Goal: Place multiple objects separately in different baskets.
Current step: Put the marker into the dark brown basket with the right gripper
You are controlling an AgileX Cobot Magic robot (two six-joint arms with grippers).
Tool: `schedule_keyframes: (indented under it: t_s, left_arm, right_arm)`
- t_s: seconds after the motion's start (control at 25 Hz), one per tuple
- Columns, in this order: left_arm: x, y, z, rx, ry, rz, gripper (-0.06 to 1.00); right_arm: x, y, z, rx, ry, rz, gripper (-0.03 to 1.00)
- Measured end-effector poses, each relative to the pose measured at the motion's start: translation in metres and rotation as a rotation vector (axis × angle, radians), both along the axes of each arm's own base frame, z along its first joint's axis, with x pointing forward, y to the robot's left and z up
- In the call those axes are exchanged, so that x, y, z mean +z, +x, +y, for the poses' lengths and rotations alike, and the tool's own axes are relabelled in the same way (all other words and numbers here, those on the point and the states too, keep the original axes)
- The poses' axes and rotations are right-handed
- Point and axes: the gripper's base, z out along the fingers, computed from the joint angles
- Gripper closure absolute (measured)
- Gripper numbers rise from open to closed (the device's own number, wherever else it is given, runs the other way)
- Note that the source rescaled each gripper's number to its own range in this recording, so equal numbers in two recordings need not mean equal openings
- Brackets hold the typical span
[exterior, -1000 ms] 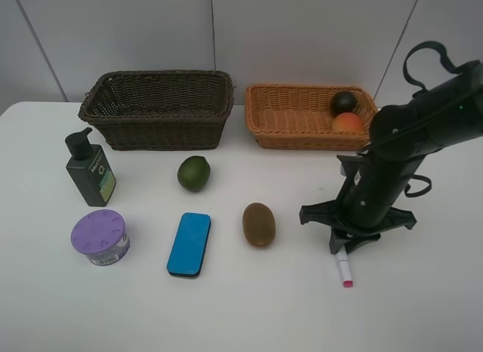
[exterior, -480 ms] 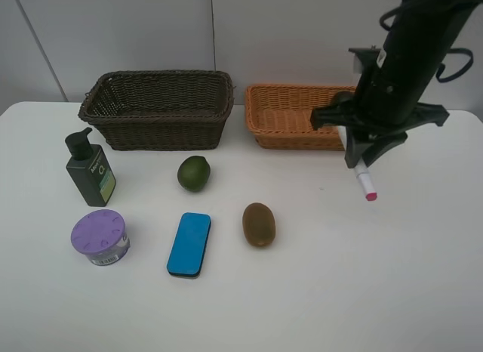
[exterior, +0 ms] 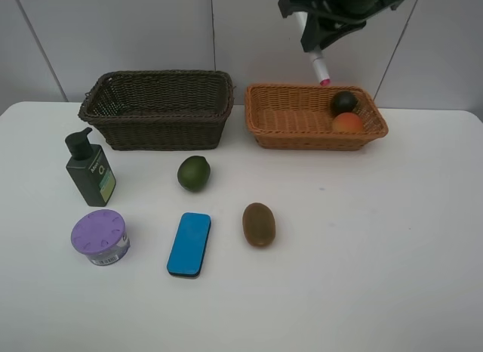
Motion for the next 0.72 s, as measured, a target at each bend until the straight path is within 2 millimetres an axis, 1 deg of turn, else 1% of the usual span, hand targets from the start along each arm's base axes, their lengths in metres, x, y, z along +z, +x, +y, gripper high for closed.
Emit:
schedule_keyframes:
  t_s: [0.08, 0.28, 0.4, 0.52, 0.72]
  left_arm:
    - [0.000, 0.000, 0.000, 0.000, 0.000, 0.000, -0.03]
    - [0.000, 0.000, 0.000, 0.000, 0.000, 0.000, -0.03]
    - [0.000, 0.000, 0.000, 0.000, 0.000, 0.000, -0.03]
    - [0.000, 0.000, 0.000, 0.000, 0.000, 0.000, -0.03]
    - [0.000, 0.000, 0.000, 0.000, 0.000, 0.000, -0.03]
  right_arm:
    - [-0.006, 0.012, 0.010, 0.078, 0.032, -0.074, 0.96]
    - [-0.031, 0.040, 0.041, 0.152, 0.154, -0.225, 0.96]
    - [-0.051, 0.049, 0.064, 0.182, 0.183, -0.288, 0.96]
    - [-0.072, 0.057, 0.084, 0.198, 0.206, -0.344, 0.96]
    - [-0.105, 0.064, 0.107, 0.206, 0.238, -0.375, 0.96]
